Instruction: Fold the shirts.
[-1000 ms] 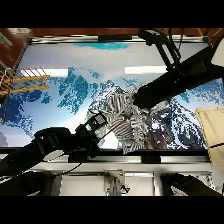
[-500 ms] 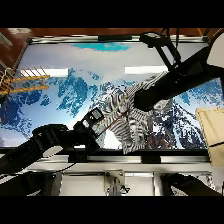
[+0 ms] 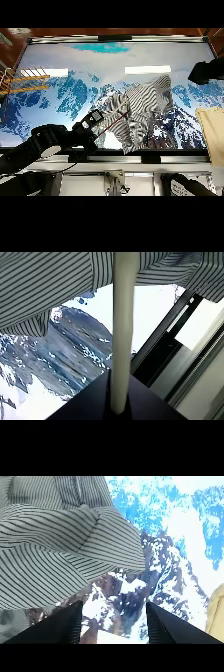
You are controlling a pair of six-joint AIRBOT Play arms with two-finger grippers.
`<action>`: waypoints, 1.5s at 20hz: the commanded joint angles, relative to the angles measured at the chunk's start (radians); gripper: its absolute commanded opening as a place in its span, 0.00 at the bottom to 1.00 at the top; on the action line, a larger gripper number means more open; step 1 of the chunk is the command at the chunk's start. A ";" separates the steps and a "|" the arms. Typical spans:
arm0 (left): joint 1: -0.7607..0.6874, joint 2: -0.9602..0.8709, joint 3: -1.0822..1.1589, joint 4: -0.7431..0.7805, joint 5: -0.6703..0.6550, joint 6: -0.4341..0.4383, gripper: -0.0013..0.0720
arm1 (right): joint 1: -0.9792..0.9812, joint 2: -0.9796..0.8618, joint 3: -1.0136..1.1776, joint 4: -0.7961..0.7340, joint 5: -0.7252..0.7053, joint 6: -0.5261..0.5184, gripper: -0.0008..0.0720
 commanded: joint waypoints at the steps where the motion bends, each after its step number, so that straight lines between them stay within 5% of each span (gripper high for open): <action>1: 0.001 0.003 0.002 -0.003 -0.079 0.076 0.09 | -0.162 -0.074 0.003 0.278 0.064 -0.662 0.71; 3: 0.001 0.002 0.002 -0.002 -0.084 0.101 0.09 | -0.127 -0.114 0.003 0.351 0.093 -0.823 0.71; 6: 0.016 0.000 0.002 -0.002 -0.084 0.131 0.09 | -0.042 -0.177 0.003 0.329 0.117 -0.880 0.71; 11: 0.060 0.000 0.002 -0.003 -0.080 0.166 0.09 | 0.048 -0.221 0.002 0.284 0.127 -0.896 0.72; 13: 0.059 0.000 0.002 -0.003 -0.063 0.168 0.09 | 0.066 -0.224 -0.014 0.292 0.118 -0.899 0.81; 23: 0.061 0.000 0.040 0.018 -0.022 0.201 0.09 | 0.076 -0.239 -0.131 0.301 0.118 -0.919 0.81; 24: 0.070 0.000 0.058 0.024 -0.021 0.201 0.09 | 0.076 -0.239 -0.152 0.285 0.143 -0.939 0.66; 26: 0.103 -0.001 0.090 0.024 -0.012 0.202 0.09 | 0.076 -0.239 -0.177 0.273 0.150 -0.940 0.53; 28: 0.140 -0.005 0.097 0.024 -0.012 0.210 0.09 | 0.075 -0.238 -0.177 0.272 0.156 -0.940 0.22; 30: 0.185 -0.011 0.097 0.025 -0.006 0.210 0.10 | 0.075 -0.238 -0.177 0.273 0.162 -0.935 0.14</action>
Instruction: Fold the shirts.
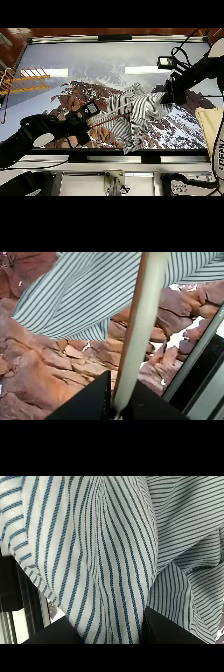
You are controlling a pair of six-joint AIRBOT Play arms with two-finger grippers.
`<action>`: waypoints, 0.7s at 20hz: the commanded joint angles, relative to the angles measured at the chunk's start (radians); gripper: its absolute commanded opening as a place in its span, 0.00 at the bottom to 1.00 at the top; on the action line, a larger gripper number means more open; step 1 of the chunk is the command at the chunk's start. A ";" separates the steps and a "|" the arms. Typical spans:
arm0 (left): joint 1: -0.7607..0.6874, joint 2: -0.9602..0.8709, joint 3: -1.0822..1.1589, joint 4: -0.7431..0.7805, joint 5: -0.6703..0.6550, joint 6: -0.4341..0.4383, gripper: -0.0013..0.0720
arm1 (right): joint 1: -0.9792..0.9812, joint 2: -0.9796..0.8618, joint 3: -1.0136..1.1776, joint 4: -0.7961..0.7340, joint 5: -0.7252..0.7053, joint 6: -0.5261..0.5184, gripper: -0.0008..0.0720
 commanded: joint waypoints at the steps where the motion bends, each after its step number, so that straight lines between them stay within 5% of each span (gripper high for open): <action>1: 0.072 -0.007 0.013 -0.001 0.039 0.002 0.10 | 0.001 0.000 -0.011 0.006 0.024 0.002 0.14; 4: 0.142 -0.006 0.017 0.074 0.078 0.004 0.39 | 0.001 0.000 -0.011 0.016 0.023 0.002 0.14; 7: 0.211 -0.006 0.018 0.125 0.080 0.004 0.43 | 0.001 0.007 -0.010 0.067 0.024 0.029 0.14; 10: 0.263 -0.004 0.026 0.193 0.078 0.003 0.77 | 0.001 0.039 -0.010 0.082 0.016 0.042 0.13; 14: 0.335 -0.004 0.151 0.216 0.058 -0.004 0.76 | 0.001 0.088 -0.010 0.100 -0.017 0.113 0.13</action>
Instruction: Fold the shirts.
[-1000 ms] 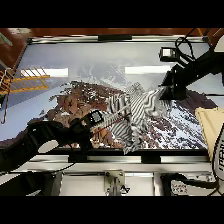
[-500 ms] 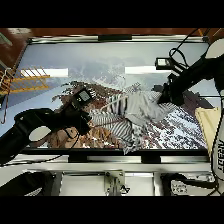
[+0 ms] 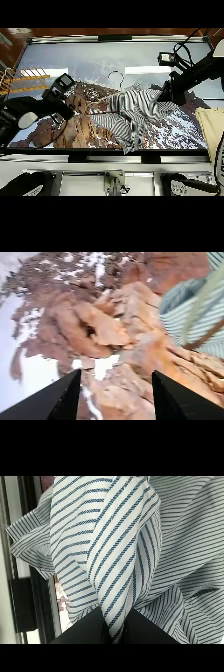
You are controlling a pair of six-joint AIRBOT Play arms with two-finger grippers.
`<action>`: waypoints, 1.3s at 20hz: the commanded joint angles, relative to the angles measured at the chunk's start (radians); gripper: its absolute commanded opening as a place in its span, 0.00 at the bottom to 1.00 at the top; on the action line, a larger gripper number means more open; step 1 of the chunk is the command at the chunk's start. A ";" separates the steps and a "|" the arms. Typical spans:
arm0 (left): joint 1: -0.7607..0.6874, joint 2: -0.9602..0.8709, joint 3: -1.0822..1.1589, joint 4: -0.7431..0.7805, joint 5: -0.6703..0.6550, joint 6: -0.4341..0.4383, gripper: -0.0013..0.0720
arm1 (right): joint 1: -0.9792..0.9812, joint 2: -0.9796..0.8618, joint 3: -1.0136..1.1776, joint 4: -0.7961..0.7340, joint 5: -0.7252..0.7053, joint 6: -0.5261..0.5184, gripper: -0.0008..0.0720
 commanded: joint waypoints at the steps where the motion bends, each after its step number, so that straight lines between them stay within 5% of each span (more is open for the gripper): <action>1: 0.072 0.001 0.125 0.036 -0.044 -0.042 0.76 | -0.001 0.048 0.000 0.020 -0.048 0.067 0.13; 6: 0.134 0.076 0.214 -0.093 -0.204 -0.270 0.76 | -0.001 0.150 0.000 -0.020 -0.202 0.137 0.13; 9: 0.113 0.169 0.066 -0.393 -0.173 -0.318 0.76 | -0.001 0.159 0.000 -0.030 -0.215 0.230 0.13; 11: 0.039 0.205 -0.080 -0.581 -0.063 -0.342 0.77 | 0.000 0.160 0.000 -0.027 -0.216 0.253 0.13; 13: -0.101 0.185 -0.227 -0.701 0.122 -0.418 0.97 | 0.000 0.160 0.000 -0.027 -0.212 0.274 0.13; 16: -0.326 0.083 -0.345 -0.760 0.494 -0.546 0.96 | 0.000 0.160 0.000 -0.026 -0.187 0.286 0.13; 19: -0.470 -0.079 -0.320 -0.759 0.727 -0.634 0.95 | 0.000 0.160 0.000 -0.027 -0.169 0.297 0.13; 26: -0.536 -0.317 -0.183 -0.758 0.829 -0.660 0.90 | 0.000 0.159 0.000 -0.028 -0.122 0.300 0.13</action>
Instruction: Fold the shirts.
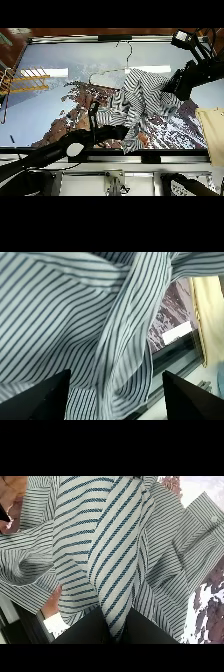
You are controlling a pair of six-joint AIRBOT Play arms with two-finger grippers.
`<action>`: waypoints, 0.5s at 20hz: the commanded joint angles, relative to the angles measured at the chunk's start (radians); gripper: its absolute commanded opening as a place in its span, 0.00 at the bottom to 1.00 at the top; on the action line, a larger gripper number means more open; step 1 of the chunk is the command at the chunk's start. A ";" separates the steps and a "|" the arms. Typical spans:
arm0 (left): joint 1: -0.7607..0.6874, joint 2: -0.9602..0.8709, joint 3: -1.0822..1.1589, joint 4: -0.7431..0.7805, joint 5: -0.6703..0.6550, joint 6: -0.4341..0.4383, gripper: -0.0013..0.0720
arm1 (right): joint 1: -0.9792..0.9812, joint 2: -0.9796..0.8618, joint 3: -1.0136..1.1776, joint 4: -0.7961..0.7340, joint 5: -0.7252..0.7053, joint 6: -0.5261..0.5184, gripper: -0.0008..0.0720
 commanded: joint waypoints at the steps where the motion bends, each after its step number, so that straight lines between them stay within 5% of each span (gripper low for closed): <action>1: -0.031 -0.107 0.050 -0.006 0.065 -0.019 0.90 | 0.000 0.000 0.000 0.000 0.024 0.005 0.13; 7: -0.031 -0.122 0.050 -0.006 0.050 0.038 0.83 | 0.000 0.000 0.000 -0.001 0.035 0.017 0.13; 9: -0.031 -0.125 0.050 -0.006 0.063 0.077 0.34 | 0.000 0.000 0.000 -0.001 0.036 0.034 0.13; 10: -0.031 -0.129 0.050 -0.006 0.076 0.091 0.26 | 0.000 0.000 0.000 -0.001 0.036 0.037 0.13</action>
